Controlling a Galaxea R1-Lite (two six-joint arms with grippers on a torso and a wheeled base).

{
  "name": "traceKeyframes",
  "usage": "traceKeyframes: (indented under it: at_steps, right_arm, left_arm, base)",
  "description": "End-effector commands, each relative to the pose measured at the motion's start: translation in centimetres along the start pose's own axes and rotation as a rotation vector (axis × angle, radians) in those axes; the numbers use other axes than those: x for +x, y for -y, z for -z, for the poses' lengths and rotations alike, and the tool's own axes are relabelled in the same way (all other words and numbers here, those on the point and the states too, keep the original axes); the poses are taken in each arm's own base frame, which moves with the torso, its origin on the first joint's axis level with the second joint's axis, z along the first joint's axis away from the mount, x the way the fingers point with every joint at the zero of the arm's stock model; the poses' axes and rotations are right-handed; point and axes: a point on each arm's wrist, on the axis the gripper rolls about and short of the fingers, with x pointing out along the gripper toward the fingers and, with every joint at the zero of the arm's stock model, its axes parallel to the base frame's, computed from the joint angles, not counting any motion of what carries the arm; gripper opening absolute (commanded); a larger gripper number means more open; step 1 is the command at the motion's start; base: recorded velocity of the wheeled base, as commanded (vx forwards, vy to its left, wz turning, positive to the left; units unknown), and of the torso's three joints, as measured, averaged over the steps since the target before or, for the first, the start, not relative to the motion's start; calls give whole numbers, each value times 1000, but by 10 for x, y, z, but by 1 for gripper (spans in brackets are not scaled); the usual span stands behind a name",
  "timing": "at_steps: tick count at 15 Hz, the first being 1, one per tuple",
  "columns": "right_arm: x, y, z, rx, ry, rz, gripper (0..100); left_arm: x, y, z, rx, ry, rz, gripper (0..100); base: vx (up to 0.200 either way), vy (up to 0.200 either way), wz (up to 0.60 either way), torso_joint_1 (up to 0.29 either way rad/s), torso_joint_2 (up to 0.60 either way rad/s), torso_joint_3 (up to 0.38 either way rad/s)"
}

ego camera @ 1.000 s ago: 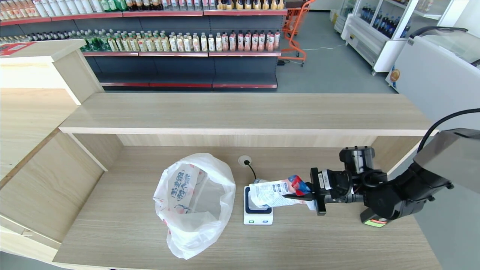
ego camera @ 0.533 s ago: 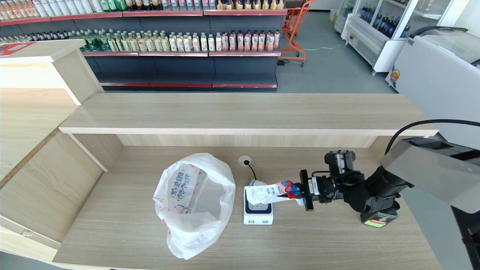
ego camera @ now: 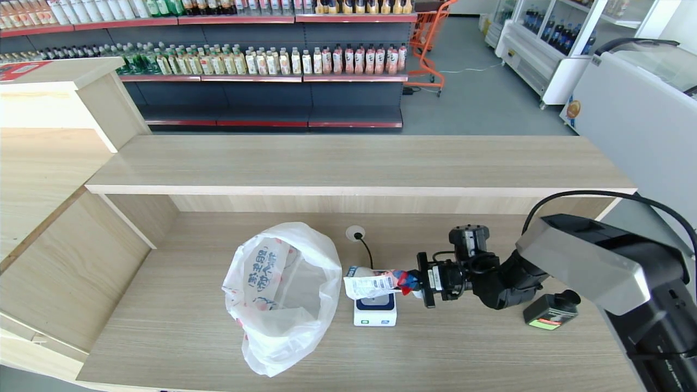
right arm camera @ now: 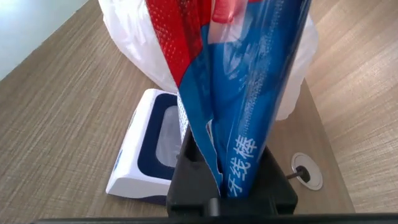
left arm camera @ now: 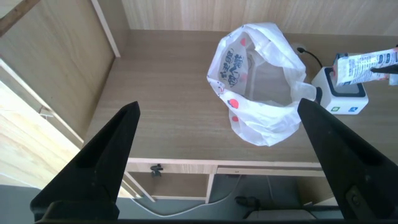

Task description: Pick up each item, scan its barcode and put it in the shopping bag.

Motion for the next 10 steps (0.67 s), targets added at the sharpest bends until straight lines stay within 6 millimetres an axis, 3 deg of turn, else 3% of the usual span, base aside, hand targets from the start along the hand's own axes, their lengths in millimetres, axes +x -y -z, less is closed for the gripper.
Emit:
traceKeyframes:
  at_steps: [1,4,8,10]
  right_arm:
    - [5,-6,10,12,-1,-7,0]
    - [1,-4,2,16,-4,-6,0]
    - [-5,-6,6,25,-17,1,0]
    - [-14,2,-2,48,-31,18,0]
  left_arm:
    - [0,0,0,-1,1,0,100]
    - [0,0,0,-1,1,0,100]
    - [0,0,0,-1,1,0,100]
    - [0,0,0,-1,1,0,100]
  base:
    - [0,0,0,0,0,0]
    - [0,0,0,0,0,0]
    - [0,0,0,0,0,0]
    - [0,0,0,0,0,0]
